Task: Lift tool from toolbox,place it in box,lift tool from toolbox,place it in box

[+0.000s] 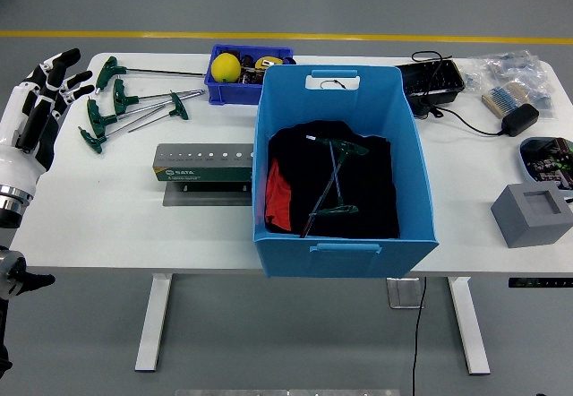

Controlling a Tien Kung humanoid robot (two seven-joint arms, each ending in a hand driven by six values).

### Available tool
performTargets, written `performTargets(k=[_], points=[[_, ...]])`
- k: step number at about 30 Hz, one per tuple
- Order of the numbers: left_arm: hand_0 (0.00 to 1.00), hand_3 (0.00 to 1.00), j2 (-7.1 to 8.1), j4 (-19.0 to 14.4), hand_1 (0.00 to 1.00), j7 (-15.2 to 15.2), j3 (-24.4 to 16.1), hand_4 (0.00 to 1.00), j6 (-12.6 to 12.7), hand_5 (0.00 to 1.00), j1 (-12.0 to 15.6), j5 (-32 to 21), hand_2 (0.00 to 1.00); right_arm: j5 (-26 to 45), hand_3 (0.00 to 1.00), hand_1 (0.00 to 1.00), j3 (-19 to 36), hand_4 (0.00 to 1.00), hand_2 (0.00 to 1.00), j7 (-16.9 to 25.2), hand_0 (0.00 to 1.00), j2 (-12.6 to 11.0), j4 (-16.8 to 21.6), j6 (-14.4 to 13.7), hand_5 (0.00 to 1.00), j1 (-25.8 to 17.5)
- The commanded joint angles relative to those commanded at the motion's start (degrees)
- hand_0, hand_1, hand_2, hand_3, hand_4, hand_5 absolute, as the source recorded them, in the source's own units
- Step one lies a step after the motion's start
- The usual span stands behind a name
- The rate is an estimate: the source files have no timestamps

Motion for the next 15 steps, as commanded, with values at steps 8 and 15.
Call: performTargets(k=[8, 15], points=[[0.769, 0.820, -0.61, 0.7, 0.815, 2.8, 0.9, 0.926, -1.8, 0.998, 0.2, -2.2, 0.916, 0.1, 0.561, 0.659, 0.0, 0.781, 0.716, -0.1, 0.665, 0.1, 0.1, -0.1, 0.669, 0.2], [0.818, 0.826, -0.35, 0.8, 0.846, 2.6, 1.7, 0.935, -1.5, 0.998, 0.0, -2.8, 0.934, -0.6, 0.560, 0.659, 0.6, 0.781, 0.717, -0.3, 0.666, 0.1, 0.3, -0.3, 0.669, 0.1]])
